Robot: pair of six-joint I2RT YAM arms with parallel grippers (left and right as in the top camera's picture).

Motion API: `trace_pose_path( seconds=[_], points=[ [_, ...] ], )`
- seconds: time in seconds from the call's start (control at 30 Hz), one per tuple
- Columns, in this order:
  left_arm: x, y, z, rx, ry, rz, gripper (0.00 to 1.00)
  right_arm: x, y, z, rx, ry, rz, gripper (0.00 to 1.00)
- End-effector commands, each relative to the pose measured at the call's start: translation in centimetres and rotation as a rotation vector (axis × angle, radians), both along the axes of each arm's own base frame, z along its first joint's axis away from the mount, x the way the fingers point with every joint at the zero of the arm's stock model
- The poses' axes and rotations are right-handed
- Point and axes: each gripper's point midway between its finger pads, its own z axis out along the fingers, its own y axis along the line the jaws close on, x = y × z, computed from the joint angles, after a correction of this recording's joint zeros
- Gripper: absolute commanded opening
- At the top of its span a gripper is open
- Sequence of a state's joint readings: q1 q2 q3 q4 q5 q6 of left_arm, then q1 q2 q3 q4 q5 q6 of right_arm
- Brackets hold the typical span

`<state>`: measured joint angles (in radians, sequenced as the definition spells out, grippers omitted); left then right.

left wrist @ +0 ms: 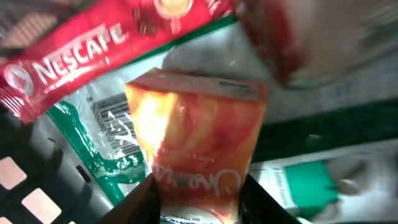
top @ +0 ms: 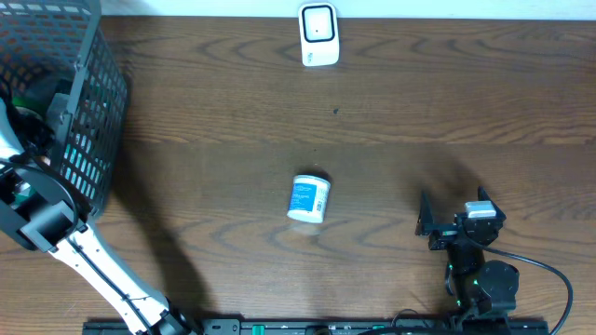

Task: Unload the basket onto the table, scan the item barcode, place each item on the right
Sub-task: 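Grasp an orange packet in the basket with the left gripper and lift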

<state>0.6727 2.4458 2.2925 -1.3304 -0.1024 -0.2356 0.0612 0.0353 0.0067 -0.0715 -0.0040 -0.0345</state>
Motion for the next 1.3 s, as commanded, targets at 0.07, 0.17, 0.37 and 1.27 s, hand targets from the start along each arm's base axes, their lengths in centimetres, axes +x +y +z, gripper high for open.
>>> trace_pose_path(
  seconds=[0.07,0.17,0.37,1.27],
  points=[
    [2.4,-0.1,16.7,0.223,-0.379,-0.015,0.36,0.0,-0.2,-0.1,-0.008,0.003,-0.006,0.99],
    [3.0,-6.8,27.5,0.259,-0.658,-0.135,0.36,0.0,-0.2,-0.1,-0.008,0.004,-0.006,0.99],
    [3.4,-23.4,34.6,0.152,-0.852,-0.488,0.36,0.0,-0.2,-0.1,-0.008,0.003,-0.006,0.99],
    [0.4,-8.9,28.8,0.449,-0.542,-0.034,0.82,0.0,-0.2,-0.1,-0.008,0.003,-0.006,0.99]
  ],
)
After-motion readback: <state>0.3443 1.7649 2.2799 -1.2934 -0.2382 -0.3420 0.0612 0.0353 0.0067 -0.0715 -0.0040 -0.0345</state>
